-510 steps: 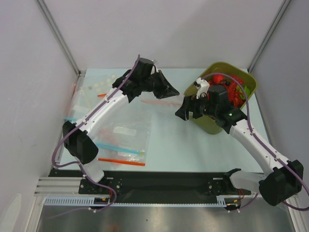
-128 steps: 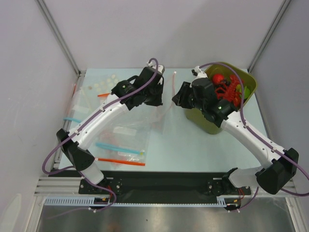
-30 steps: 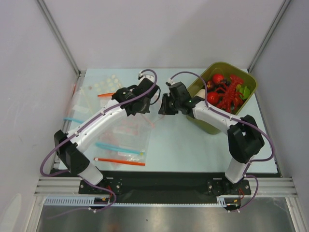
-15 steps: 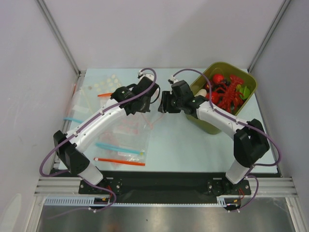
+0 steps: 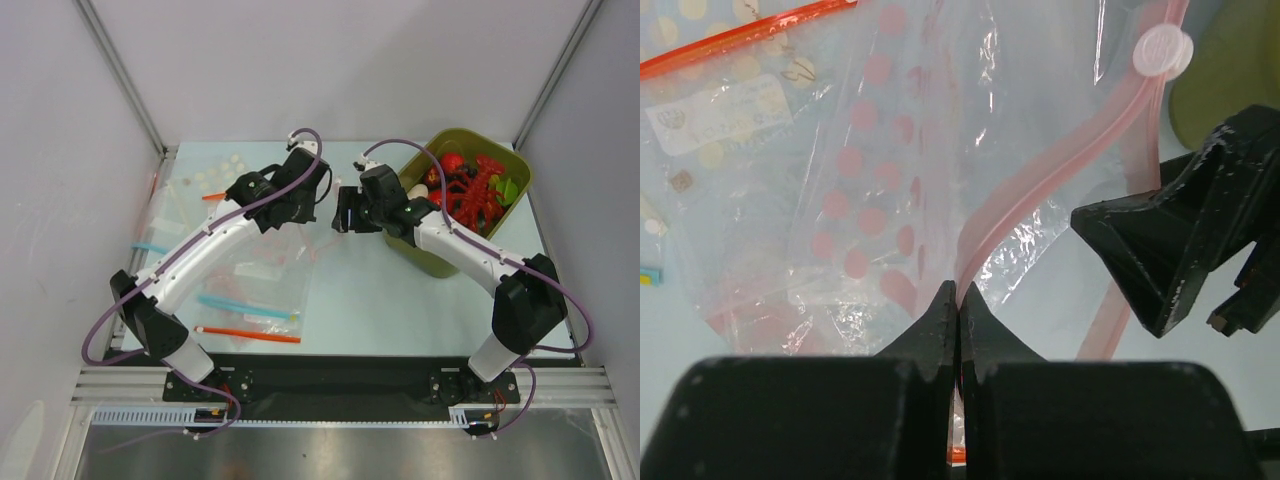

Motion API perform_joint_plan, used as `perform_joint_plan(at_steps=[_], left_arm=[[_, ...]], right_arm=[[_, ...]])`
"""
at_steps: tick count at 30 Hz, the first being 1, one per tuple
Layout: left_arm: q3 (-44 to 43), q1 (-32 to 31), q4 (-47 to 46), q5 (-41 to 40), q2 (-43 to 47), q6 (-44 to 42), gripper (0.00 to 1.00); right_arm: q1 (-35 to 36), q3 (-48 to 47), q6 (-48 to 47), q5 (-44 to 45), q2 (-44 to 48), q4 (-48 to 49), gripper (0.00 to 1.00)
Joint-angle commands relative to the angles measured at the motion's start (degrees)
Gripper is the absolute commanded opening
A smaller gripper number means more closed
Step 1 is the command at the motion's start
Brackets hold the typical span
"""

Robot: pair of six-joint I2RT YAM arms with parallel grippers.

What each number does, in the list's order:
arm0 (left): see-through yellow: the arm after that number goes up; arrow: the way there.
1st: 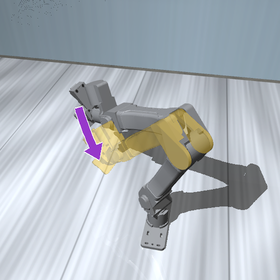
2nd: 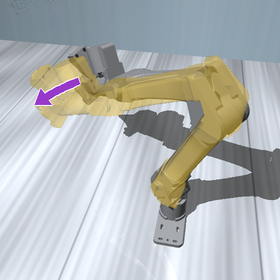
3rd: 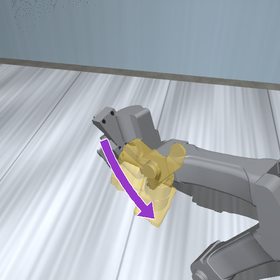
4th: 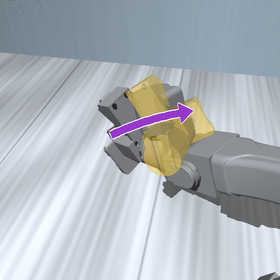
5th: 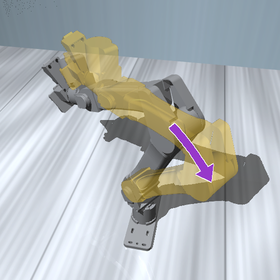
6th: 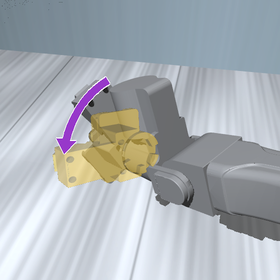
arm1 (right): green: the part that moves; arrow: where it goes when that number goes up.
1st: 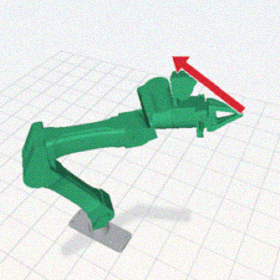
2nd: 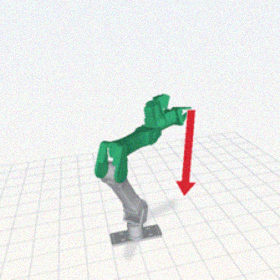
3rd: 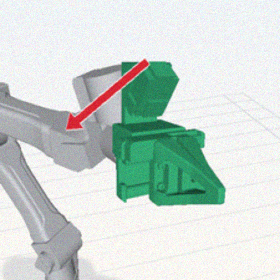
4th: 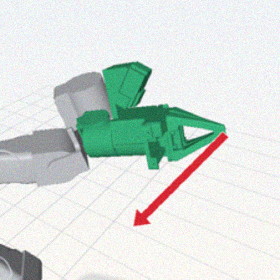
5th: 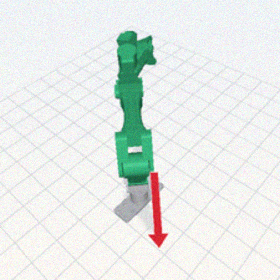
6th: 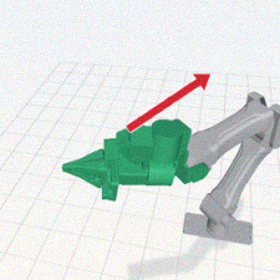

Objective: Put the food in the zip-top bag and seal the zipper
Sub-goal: Open the zipper of the food storage bag.

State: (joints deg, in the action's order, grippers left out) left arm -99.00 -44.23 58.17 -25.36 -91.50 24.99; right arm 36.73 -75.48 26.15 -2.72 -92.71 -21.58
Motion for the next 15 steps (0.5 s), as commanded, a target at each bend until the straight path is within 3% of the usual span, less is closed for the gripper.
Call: perform_joint_plan(at_steps=[1,6,11,15], left_arm=[[-3.13,0.11,-1.21,0.04,0.97,-0.99,0.00],[-2.86,0.11,-5.35,5.76,2.65,-1.35,0.00],[-4.18,0.11,-4.56,6.82,1.51,0.05,0.00],[-4.62,0.11,-2.45,4.63,0.63,0.06,0.00]], right_arm=[[-0.26,-2.48,-0.23,3.34,2.09,0.13,0.68],[1.41,-3.97,1.44,1.05,1.48,3.39,0.75],[1.50,-4.76,4.25,-0.44,2.09,6.81,0.73],[1.59,-7.47,4.96,0.69,0.95,4.81,0.52]])
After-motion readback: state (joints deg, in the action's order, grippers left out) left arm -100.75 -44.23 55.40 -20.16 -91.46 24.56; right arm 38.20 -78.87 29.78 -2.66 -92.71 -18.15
